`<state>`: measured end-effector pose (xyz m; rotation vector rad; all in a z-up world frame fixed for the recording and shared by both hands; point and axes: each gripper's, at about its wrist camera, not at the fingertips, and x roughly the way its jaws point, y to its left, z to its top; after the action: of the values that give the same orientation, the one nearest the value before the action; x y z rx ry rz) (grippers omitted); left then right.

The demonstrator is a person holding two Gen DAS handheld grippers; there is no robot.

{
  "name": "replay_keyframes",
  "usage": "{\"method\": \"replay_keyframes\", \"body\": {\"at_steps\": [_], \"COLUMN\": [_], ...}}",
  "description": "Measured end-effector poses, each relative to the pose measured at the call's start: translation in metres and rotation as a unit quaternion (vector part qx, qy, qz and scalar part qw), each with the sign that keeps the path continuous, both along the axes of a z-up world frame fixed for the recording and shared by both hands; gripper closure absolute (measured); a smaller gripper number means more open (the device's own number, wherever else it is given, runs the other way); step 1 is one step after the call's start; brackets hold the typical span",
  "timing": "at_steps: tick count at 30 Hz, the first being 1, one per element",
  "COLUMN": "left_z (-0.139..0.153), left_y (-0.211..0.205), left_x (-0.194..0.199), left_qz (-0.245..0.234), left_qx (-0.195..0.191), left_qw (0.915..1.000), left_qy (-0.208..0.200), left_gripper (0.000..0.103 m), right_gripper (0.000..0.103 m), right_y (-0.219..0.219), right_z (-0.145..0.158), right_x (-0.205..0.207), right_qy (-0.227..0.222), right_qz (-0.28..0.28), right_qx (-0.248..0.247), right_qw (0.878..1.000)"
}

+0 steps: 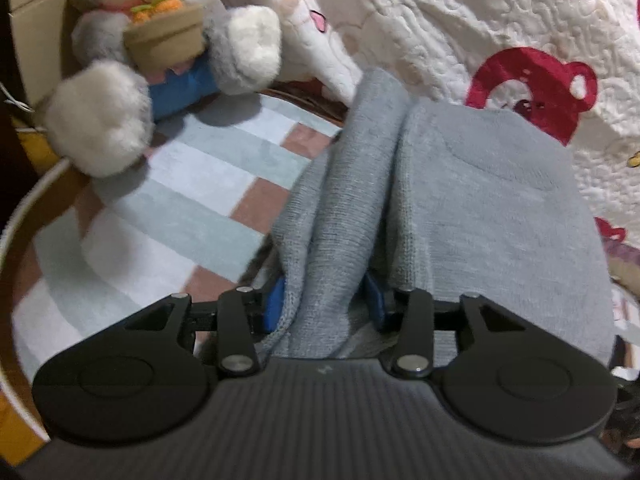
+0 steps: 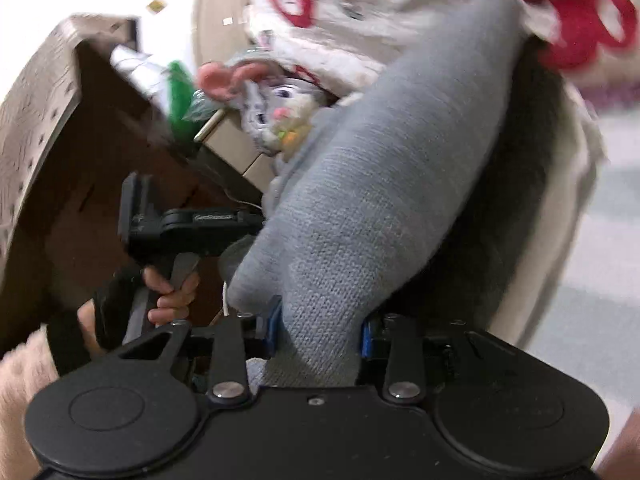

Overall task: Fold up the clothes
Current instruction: 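Lower the folded sweatshirt onto the stack of folded clothes with both tools, then open both tools and withdraw from the stack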

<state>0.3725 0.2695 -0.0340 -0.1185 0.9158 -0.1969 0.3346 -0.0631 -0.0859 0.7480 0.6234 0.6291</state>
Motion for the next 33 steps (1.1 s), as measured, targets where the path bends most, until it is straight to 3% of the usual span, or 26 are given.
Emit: {"method": "replay_keyframes", "body": {"at_steps": [1, 3, 9, 10, 12, 13, 15, 18, 21, 25, 31, 33], "left_z": [0.002, 0.006, 0.014, 0.012, 0.007, 0.006, 0.008, 0.018, 0.030, 0.046, 0.054, 0.052], "left_y": [-0.001, -0.004, -0.012, -0.012, -0.008, -0.004, -0.001, -0.010, -0.030, -0.087, -0.186, -0.214], "left_x": [-0.002, -0.007, -0.033, -0.041, -0.057, -0.062, -0.075, -0.097, -0.126, -0.168, -0.232, -0.251], "left_qz": [0.006, 0.018, 0.060, 0.072, 0.106, 0.120, 0.154, 0.176, 0.172, 0.135, 0.081, 0.069], "left_qx": [0.011, 0.034, 0.095, 0.094, 0.078, 0.066, 0.050, 0.065, 0.034, 0.027, 0.076, 0.090], "left_qw": [0.9999, 0.9992, 0.9927, 0.9915, 0.9892, 0.9882, 0.9840, 0.9783, 0.9792, 0.9849, 0.9881, 0.9886], "left_qy": [-0.004, -0.011, -0.044, -0.053, -0.064, -0.067, -0.074, -0.087, -0.102, -0.104, -0.106, -0.099], "left_gripper": [0.057, 0.052, 0.048, 0.047, 0.042, 0.042, 0.042, 0.042, 0.035, 0.029, 0.006, 0.002], "right_gripper": [0.061, 0.059, 0.057, 0.057, 0.072, 0.070, 0.070, 0.066, 0.065, 0.058, 0.050, 0.041], "right_y": [-0.003, -0.003, 0.004, 0.003, -0.001, -0.004, -0.017, -0.048, -0.063, -0.078, -0.076, -0.079], "right_z": [-0.005, -0.005, 0.010, 0.009, 0.000, -0.005, -0.010, -0.005, 0.021, 0.048, 0.072, 0.076], "right_x": [0.000, -0.001, -0.033, -0.040, -0.060, -0.070, -0.093, -0.121, -0.141, -0.162, -0.192, -0.206], "right_qy": [0.013, 0.017, -0.038, -0.050, -0.049, -0.048, -0.039, -0.043, -0.090, -0.126, -0.147, -0.147], "right_qz": [-0.002, -0.006, 0.016, 0.028, 0.060, 0.074, 0.046, -0.014, -0.046, -0.073, -0.087, -0.090], "right_qx": [0.021, 0.008, -0.085, -0.091, -0.102, -0.108, -0.119, -0.131, -0.213, -0.247, -0.285, -0.288], "right_qw": [1.000, 1.000, 0.996, 0.994, 0.992, 0.990, 0.991, 0.990, 0.972, 0.958, 0.943, 0.942]}}
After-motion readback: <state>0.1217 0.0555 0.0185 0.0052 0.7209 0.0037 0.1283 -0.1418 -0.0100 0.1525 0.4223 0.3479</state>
